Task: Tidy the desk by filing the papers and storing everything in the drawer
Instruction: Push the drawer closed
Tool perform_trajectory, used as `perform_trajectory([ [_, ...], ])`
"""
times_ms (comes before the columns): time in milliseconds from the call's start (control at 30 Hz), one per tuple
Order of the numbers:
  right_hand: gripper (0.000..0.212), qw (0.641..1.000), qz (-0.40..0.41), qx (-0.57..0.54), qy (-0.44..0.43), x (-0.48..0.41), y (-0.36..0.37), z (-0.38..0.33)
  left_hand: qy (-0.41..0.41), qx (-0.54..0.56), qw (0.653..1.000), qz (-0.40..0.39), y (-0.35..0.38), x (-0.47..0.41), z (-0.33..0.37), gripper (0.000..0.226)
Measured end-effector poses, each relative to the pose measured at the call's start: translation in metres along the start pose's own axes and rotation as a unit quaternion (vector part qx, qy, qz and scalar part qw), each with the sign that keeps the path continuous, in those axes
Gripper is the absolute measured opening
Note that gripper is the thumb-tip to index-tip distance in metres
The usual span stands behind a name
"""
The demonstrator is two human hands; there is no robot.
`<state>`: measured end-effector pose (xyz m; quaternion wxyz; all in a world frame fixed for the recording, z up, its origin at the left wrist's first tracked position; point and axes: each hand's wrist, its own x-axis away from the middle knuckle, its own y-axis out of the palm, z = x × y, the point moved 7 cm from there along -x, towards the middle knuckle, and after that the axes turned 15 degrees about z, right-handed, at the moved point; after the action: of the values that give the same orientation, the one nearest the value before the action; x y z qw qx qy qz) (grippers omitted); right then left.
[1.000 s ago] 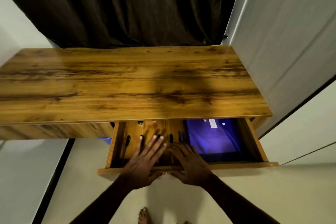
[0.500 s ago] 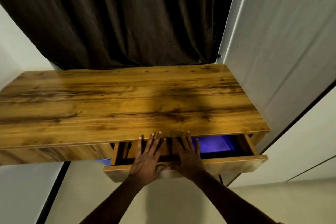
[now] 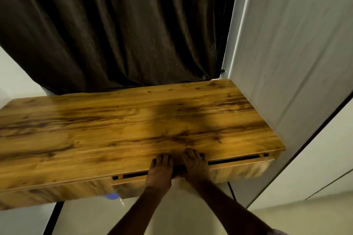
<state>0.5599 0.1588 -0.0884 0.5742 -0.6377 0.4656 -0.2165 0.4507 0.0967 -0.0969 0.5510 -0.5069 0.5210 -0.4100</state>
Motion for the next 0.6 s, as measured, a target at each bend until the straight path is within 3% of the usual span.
perform_trajectory([
  [167,0.069,0.997,-0.032,0.054,-0.045,-0.01,0.009,-0.003,0.04,-0.022,0.997,0.063,-0.009,-0.014,0.005,0.064],
  [300,0.071,0.992,-0.05,0.086,-0.073,-0.016,0.009,-0.005,0.046,-0.021,0.995,0.091,-0.013,-0.02,0.009,0.063],
  [433,0.045,0.984,-0.044,0.132,-0.108,-0.015,0.002,-0.004,0.077,-0.042,0.989,0.123,-0.02,-0.018,0.013,0.024],
  [467,0.042,0.983,-0.045,0.137,-0.113,-0.014,0.003,-0.004,0.079,-0.041,0.989,0.115,-0.019,-0.018,0.013,0.023],
  [600,0.057,0.985,-0.053,0.117,-0.116,-0.014,0.005,0.002,0.074,-0.015,0.993,0.088,-0.02,-0.019,0.007,0.051],
])
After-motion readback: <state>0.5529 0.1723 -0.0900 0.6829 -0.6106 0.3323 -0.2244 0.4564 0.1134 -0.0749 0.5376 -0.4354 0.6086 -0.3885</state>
